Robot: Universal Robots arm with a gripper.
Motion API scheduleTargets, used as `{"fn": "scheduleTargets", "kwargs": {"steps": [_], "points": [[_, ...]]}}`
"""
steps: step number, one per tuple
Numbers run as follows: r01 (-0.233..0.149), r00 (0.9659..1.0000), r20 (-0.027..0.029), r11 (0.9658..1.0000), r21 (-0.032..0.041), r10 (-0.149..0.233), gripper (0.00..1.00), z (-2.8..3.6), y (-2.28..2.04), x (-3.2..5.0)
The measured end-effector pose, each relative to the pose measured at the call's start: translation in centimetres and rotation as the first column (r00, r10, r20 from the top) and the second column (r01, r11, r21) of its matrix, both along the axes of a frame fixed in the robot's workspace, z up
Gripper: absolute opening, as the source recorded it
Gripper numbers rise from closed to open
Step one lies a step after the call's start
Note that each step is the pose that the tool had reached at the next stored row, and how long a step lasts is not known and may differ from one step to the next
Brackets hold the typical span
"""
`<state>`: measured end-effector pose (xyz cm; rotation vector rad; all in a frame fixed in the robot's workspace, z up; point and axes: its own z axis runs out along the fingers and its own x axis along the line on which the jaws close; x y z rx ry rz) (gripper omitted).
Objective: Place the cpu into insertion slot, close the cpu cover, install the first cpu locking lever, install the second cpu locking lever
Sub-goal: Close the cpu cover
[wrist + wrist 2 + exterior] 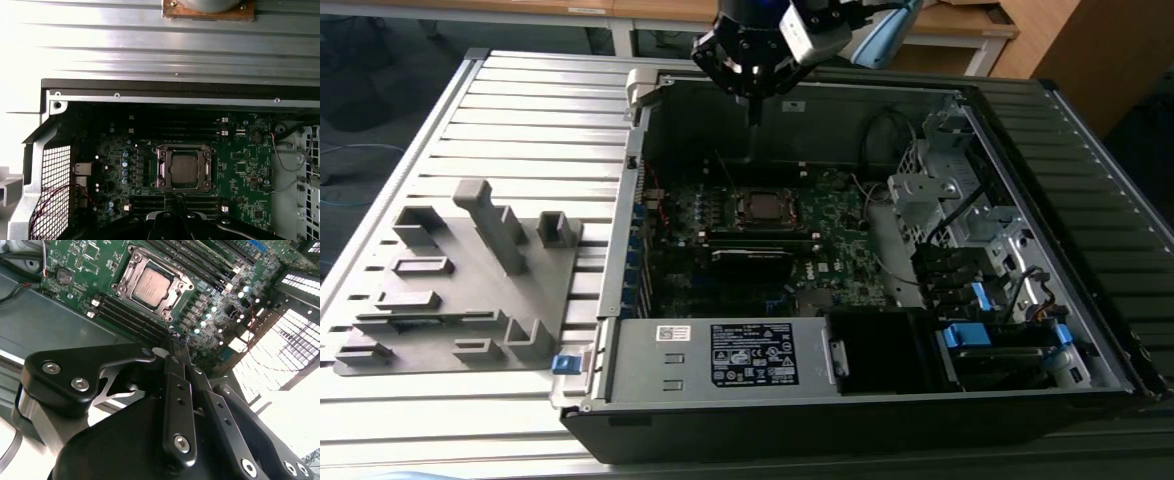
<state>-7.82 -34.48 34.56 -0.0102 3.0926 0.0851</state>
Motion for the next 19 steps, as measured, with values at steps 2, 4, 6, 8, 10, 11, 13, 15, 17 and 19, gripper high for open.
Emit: {"fn": "scheduleTargets", "kwargs": {"steps": [2, 4, 6, 8, 10, 11, 13, 15, 17, 19], "points": [[0.000, 1.0000, 0.0000, 1.0000, 0.0000, 0.000, 0.11, -0.36, 0.00, 0.00], [0.000, 1.0000, -0.0001, 1.0000, -0.0001, 0.000, 0.11, -0.73, 0.00, 0.00], [0.000, 1.0000, 0.0000, 1.0000, 0.0000, 0.000, 0.11, -1.10, 0.00, 0.00], [0.000, 1.0000, 0.0000, 1.0000, 0.0000, 0.000, 0.11, -1.45, 0.00, 0.00], [0.000, 1.0000, 0.0000, 1.0000, 0.0000, 0.000, 0.11, -1.81, 0.00, 0.00], [0.000, 1.0000, 0.0000, 1.0000, 0.0000, 0.000, 0.11, -2.01, 0.00, 0.00], [0.000, 1.0000, 0.0000, 1.0000, 0.0000, 0.000, 0.11, -2.37, 0.00, 0.00], [0.000, 1.0000, 0.0000, 1.0000, 0.0000, 0.000, 0.11, -2.73, 0.00, 0.00], [0.000, 1.0000, 0.0000, 1.0000, 0.0000, 0.000, 0.11, -3.09, 0.00, 0.00], [0.000, 1.0000, -0.0001, 1.0000, -0.0001, 0.000, 0.11, -3.46, 0.00, 0.00]]}}
